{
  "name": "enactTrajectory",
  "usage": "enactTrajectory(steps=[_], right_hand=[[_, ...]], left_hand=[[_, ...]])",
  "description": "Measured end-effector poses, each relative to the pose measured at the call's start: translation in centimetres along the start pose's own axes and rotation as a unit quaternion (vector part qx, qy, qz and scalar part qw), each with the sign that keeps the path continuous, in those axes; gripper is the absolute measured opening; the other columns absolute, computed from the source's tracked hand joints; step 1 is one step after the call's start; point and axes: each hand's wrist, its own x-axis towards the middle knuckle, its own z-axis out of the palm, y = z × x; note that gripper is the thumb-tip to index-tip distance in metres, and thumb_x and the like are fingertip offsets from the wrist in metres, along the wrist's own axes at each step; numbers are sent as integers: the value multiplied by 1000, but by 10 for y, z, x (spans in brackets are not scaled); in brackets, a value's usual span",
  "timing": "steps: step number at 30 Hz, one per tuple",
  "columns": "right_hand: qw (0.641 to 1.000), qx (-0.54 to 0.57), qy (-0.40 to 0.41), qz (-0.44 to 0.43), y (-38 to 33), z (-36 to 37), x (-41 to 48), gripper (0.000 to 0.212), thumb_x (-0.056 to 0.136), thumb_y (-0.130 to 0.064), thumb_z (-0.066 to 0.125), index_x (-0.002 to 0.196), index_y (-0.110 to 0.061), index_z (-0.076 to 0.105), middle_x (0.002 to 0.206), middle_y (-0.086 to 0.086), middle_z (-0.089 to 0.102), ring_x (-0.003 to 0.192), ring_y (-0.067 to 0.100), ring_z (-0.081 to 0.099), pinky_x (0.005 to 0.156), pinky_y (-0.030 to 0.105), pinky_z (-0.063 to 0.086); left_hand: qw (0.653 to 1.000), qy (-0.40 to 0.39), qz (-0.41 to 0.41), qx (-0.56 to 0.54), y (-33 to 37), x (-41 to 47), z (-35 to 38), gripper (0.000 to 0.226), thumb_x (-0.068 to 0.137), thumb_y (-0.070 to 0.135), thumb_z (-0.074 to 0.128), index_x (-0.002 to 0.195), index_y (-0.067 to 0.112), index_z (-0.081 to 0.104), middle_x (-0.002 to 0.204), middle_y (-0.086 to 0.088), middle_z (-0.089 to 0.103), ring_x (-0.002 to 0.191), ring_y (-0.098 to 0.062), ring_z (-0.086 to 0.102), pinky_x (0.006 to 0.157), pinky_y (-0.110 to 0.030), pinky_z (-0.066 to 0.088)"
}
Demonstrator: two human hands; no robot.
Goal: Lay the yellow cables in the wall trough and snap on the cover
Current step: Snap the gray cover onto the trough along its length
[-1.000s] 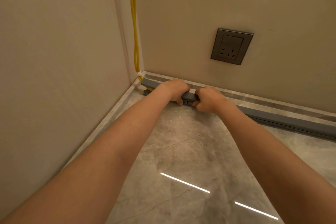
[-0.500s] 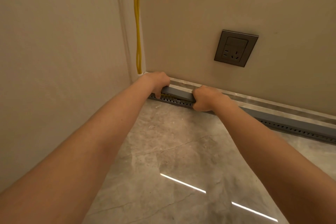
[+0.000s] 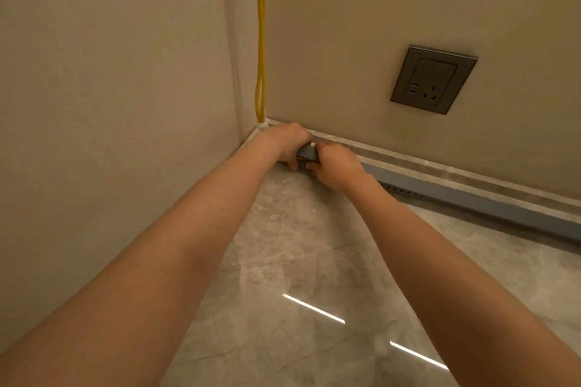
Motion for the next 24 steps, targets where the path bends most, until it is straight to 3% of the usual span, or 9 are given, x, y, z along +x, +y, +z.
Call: enactTrajectory(steps=[4, 7, 9, 11, 14, 18, 24], right_hand=[[1000, -2, -2, -5, 8, 2, -1, 33, 94, -29, 51, 116, -4, 52, 118, 18, 59, 105, 35, 56, 78, 36, 44], [1000, 5, -2, -10, 11, 3, -2, 33, 93, -30, 51, 113, -4, 53, 116, 18, 59, 103, 35, 56, 77, 35, 43], [1000, 11, -10, -12, 13, 2, -1, 33, 93, -31, 51, 112, -4, 53, 114, 18, 60, 101, 35, 57, 74, 34, 42], [1000, 16, -15, -15, 14, 2, 0, 32, 93, -31, 52, 110, -4, 54, 111, 18, 61, 98, 34, 57, 71, 32, 40], [999, 26, -24, -18, 14, 2, 0, 31, 93, -31, 53, 107, -4, 56, 106, 18, 63, 94, 33, 58, 68, 32, 40], [999, 41, -30, -9, 13, 5, 0, 30, 94, -29, 52, 108, -3, 56, 105, 19, 63, 94, 33, 58, 65, 30, 36], [998, 41, -40, -10, 13, 9, 1, 31, 93, -30, 52, 108, -4, 57, 110, 16, 58, 100, 30, 54, 73, 29, 37]], left_hand=[[999, -37, 8, 38, -12, -6, -3, 57, 74, 18, 77, 124, 11, 51, 125, -11, 60, 115, -29, 57, 91, -36, 45], [990, -46, -1, 135, -20, -9, 0, 45, 86, 25, 64, 125, 9, 49, 125, -11, 61, 117, -29, 57, 100, -37, 42], [976, -25, -5, 218, -26, -12, 2, 43, 92, 33, 55, 126, 8, 49, 123, -10, 63, 122, -25, 54, 118, -36, 21], [960, 9, 4, 280, -32, -17, 7, 47, 93, 43, 47, 125, 8, 53, 123, -7, 64, 128, -21, 49, 122, -37, 0], [953, 48, -11, 299, -42, -25, 15, 66, 87, 62, 41, 123, 8, 57, 121, -5, 65, 130, -20, 46, 121, -40, -6], [969, 72, -28, 235, -56, -30, 22, 65, 89, 62, 37, 123, 11, 58, 124, -6, 64, 127, -22, 46, 120, -41, 8], [989, 51, -17, 137, -50, -24, 27, 46, 88, 49, 53, 119, 14, 57, 120, -5, 64, 116, -22, 50, 108, -36, 24]])
